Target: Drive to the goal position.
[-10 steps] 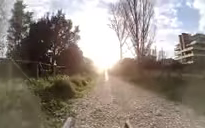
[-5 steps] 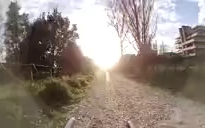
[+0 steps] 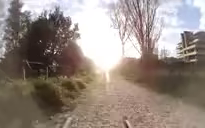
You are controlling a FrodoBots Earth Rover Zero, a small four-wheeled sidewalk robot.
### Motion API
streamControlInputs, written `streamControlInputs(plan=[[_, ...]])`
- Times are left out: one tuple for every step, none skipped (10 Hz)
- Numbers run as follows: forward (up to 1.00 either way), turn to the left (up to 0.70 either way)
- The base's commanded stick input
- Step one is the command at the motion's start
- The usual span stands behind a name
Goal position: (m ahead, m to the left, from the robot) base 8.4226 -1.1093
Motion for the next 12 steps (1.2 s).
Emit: streamControlInputs(plan=[[0.70,0.00],[0.70,0.00],[0.70,0.00],[0.70,0.00],[0.70,0.00],[0.70,0.00],[0.70,0.00],[0.70,0.00],[0.70,0.00],[0.70,0.00],[0.70,0.00],[0.70,0.00]])
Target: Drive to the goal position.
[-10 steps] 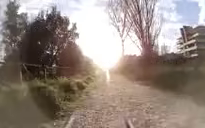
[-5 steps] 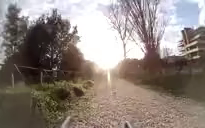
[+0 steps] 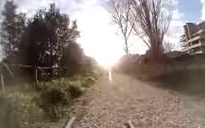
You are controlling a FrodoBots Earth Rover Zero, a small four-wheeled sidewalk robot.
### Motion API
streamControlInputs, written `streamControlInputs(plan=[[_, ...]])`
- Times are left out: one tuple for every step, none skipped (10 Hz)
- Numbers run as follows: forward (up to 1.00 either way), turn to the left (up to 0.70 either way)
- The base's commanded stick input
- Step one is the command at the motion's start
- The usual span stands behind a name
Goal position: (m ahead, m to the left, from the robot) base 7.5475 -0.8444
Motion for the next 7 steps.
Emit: streamControlInputs(plan=[[0.70,0.00],[0.70,0.00],[0.70,0.00],[0.70,0.00],[0.70,0.00],[0.70,0.00],[0.70,0.00]])
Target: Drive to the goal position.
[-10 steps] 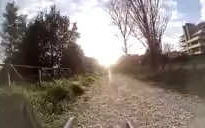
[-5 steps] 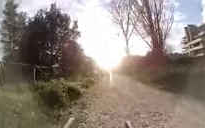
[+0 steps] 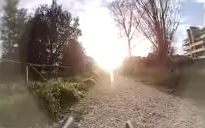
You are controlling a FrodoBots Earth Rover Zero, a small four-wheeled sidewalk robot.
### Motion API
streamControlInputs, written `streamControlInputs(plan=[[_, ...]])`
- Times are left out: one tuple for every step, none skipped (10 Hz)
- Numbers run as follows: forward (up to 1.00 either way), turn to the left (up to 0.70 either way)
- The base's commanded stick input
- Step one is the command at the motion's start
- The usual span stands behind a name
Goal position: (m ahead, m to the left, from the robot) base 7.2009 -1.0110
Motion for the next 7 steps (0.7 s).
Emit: streamControlInputs(plan=[[0.70,0.00],[0.70,-0.25],[0.70,-0.34],[0.70,-0.17],[0.70,0.00],[0.70,0.00],[0.70,0.00]])
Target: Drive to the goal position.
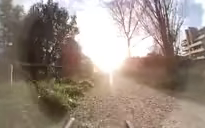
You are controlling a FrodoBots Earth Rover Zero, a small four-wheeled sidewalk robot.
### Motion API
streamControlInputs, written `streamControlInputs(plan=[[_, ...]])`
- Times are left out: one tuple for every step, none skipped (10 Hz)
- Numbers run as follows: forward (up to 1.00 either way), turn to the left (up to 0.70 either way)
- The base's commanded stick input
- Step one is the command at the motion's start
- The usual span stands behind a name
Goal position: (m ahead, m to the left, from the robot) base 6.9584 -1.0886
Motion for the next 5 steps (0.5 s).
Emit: streamControlInputs(plan=[[0.70,0.00],[0.70,0.00],[0.70,0.00],[0.70,0.00],[0.70,0.00]])
